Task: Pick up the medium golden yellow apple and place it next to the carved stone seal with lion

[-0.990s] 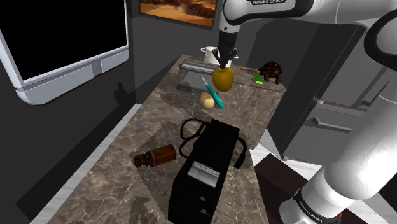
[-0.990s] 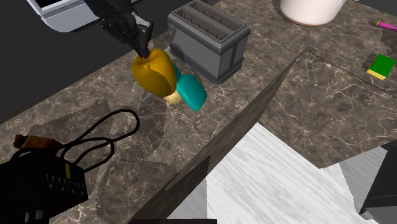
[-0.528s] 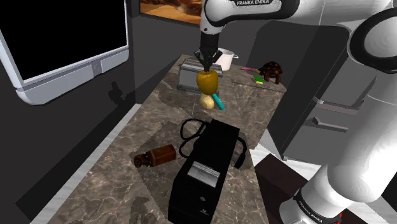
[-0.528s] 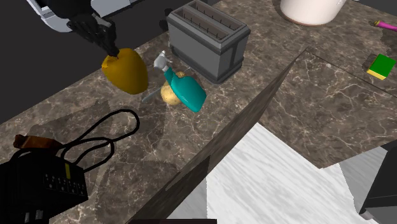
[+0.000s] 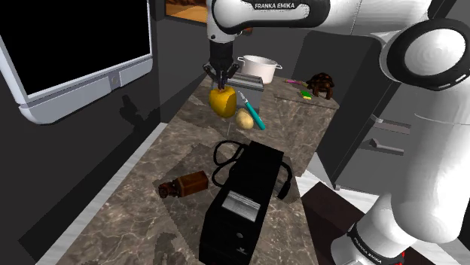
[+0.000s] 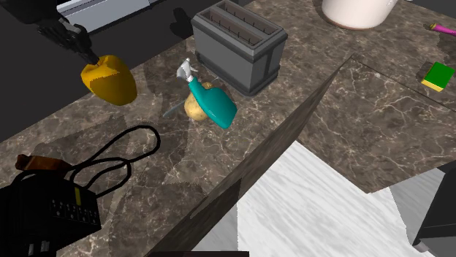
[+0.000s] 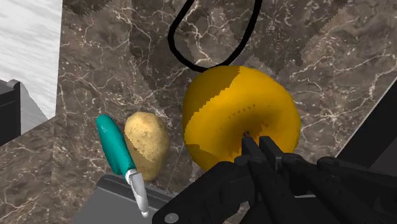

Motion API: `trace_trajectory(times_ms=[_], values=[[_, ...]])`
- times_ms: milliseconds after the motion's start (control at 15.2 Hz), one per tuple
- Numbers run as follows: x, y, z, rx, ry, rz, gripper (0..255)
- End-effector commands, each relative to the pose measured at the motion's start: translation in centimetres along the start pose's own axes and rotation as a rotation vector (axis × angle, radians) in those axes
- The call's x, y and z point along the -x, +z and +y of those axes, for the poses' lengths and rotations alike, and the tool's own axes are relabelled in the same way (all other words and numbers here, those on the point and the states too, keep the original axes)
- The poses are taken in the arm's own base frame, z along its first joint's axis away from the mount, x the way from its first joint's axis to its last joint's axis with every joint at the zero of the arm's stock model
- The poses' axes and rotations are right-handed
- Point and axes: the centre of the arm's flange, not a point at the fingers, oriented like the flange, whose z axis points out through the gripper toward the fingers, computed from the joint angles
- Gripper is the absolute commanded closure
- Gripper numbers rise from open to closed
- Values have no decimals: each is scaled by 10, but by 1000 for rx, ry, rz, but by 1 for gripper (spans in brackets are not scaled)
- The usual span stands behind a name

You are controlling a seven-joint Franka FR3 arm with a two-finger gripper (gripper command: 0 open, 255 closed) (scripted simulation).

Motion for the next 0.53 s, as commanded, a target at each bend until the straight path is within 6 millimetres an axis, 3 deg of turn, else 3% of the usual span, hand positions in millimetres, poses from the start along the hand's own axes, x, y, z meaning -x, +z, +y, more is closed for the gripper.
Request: trace_trajectory(times_ms=[0,462], values=[[8,-3,-28,0,2,0,255],[28,-7,-118,0,2,0,255]])
